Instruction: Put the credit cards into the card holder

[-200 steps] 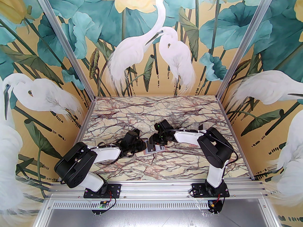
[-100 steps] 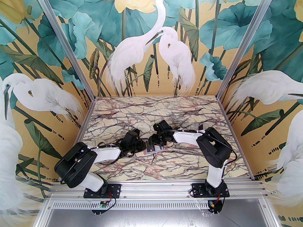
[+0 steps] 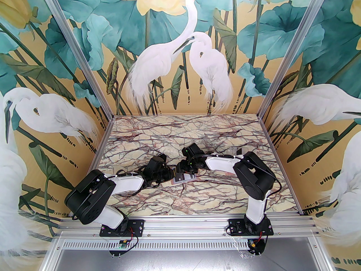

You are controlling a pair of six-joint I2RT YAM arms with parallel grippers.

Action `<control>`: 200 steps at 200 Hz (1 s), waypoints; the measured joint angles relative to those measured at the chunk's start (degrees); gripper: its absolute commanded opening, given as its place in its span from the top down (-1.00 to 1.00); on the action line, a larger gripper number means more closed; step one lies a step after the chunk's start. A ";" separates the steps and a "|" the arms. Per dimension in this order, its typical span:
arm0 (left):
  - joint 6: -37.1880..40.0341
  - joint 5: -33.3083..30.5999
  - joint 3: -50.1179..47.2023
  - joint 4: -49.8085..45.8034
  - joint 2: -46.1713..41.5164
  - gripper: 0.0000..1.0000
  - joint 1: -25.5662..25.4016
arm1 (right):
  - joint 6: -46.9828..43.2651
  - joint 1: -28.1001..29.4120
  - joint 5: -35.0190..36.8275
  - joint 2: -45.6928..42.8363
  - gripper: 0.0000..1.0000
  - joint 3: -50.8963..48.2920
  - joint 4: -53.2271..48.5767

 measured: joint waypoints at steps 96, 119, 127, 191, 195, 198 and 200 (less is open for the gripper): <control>0.00 0.00 0.00 0.17 0.00 0.68 0.00 | -0.85 0.61 8.41 -2.47 0.52 2.36 -8.07; 0.00 0.00 0.00 0.17 0.00 0.68 0.00 | -0.85 0.61 8.66 -2.45 0.51 2.60 -8.61; 0.00 0.00 0.00 0.17 0.00 0.68 0.00 | -0.87 0.61 8.63 -2.43 0.43 2.80 -8.79; 0.00 0.00 0.00 0.17 0.00 0.68 0.00 | -0.87 0.61 8.44 -0.68 0.25 4.33 -9.01; 0.00 0.00 0.00 0.17 0.00 0.68 0.00 | -0.87 0.61 8.44 -0.59 0.25 4.33 -9.01; 0.00 0.00 0.00 0.20 0.00 0.68 0.00 | -0.87 0.61 8.44 -0.50 0.25 4.33 -9.01; 0.00 0.00 0.00 0.17 0.00 0.68 0.00 | -0.85 0.63 8.41 -0.48 0.25 4.33 -9.01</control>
